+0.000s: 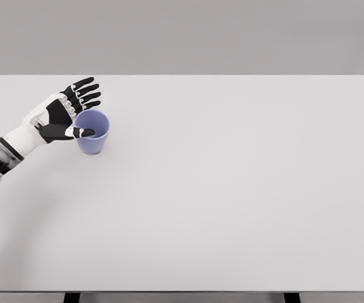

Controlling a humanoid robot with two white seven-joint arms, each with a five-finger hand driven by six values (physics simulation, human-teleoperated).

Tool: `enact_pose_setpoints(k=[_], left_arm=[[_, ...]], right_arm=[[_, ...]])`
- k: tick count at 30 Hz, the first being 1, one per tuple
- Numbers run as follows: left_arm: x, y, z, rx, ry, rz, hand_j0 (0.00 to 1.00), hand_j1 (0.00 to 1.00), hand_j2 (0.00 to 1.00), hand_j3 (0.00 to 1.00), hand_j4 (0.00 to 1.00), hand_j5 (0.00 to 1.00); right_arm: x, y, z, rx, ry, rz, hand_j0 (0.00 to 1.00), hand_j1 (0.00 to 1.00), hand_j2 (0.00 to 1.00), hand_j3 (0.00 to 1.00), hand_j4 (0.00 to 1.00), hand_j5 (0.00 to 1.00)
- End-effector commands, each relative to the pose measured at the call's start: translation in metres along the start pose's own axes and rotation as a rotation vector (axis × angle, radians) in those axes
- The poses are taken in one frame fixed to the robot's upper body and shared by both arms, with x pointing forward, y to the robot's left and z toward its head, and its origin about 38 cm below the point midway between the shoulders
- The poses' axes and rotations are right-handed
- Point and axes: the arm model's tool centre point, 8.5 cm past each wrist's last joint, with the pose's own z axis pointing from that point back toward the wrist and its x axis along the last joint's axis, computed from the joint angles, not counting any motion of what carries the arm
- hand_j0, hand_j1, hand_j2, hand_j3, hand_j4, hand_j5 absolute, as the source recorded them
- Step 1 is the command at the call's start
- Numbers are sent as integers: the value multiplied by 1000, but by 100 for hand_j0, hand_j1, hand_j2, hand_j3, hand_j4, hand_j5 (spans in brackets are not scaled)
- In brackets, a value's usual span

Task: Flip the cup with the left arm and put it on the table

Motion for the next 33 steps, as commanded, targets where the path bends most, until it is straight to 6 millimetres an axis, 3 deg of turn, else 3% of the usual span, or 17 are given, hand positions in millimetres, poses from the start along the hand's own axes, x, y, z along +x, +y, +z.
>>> enact_pose_setpoints(k=[1, 15, 19, 33], left_arm=[[1, 1, 0, 2, -5, 3, 100, 100, 100, 100, 100, 100], [14, 6, -3, 6, -26, -17, 100, 100, 100, 100, 100, 100], [26, 10, -6, 5, -47, -39, 100, 100, 100, 100, 100, 100], [30, 12, -6, 8, -52, -53, 100, 100, 100, 100, 100, 100]], right_arm=[[0, 0, 0, 0, 0, 0, 100, 100, 100, 100, 100, 100], [0, 0, 0, 0, 0, 0, 100, 100, 100, 100, 100, 100], [0, 0, 0, 0, 0, 0, 100, 100, 100, 100, 100, 100], [0, 0, 0, 0, 0, 0, 100, 100, 100, 100, 100, 100]])
